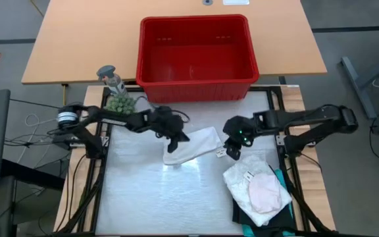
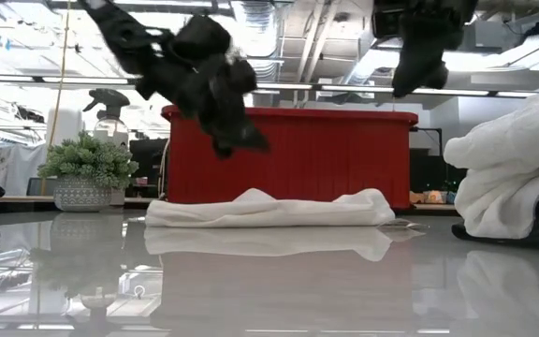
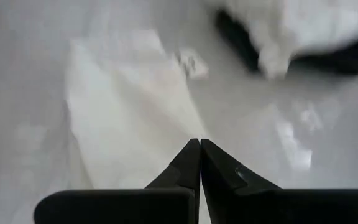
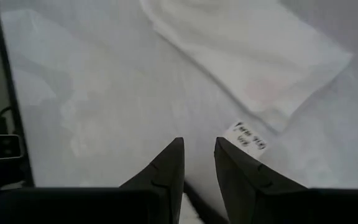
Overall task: Fold Laundry from Bin
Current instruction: Fold the white boxers
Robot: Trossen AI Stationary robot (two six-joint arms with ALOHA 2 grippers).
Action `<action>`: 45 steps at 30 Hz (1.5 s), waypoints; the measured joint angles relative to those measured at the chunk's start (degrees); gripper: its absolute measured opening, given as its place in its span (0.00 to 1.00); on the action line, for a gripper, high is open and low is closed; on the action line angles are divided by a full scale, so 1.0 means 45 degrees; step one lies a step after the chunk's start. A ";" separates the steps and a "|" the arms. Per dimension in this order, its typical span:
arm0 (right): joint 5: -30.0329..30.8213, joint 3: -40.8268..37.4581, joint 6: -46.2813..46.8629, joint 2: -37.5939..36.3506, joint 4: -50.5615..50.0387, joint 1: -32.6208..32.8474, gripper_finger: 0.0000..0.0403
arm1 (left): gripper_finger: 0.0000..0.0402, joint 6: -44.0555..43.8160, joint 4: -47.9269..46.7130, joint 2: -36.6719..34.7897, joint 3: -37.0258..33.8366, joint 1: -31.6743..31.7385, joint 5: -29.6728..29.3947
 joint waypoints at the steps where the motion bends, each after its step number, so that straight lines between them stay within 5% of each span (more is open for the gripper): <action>1: 0.0059 0.0000 0.0234 0.0025 0.0049 0.0161 0.29 | 0.00 0.0465 -0.0410 0.0451 0.0323 0.0000 0.0141; 9: 0.0391 0.0000 0.2321 0.0136 0.0189 0.1365 0.29 | 0.00 0.1727 -0.1318 0.2905 0.2195 0.0062 -0.1908; 13: 0.1034 0.0000 0.2870 0.0141 0.0222 0.1981 0.29 | 0.00 0.2214 -0.2428 0.3710 0.2608 0.0092 -0.1753; 21: 0.5144 -0.0056 0.6423 0.0569 -0.0302 0.2517 0.29 | 0.00 -0.0649 -0.2797 0.3966 0.2278 0.0271 -0.3683; 30: 0.4639 -0.0073 1.0481 0.3411 0.1558 0.1539 0.40 | 0.00 -0.6147 -0.2787 0.3892 0.1889 0.0016 -0.4272; 38: 0.2339 -0.0068 1.0700 0.5237 0.3947 -0.0063 0.60 | 0.00 -1.0079 -0.2933 0.3810 0.1860 -0.0170 -0.3758; 45: 0.2777 -0.0078 1.1230 0.5853 0.3750 -0.0311 0.63 | 0.00 -1.1412 -0.2997 0.3488 0.1826 -0.0496 -0.4048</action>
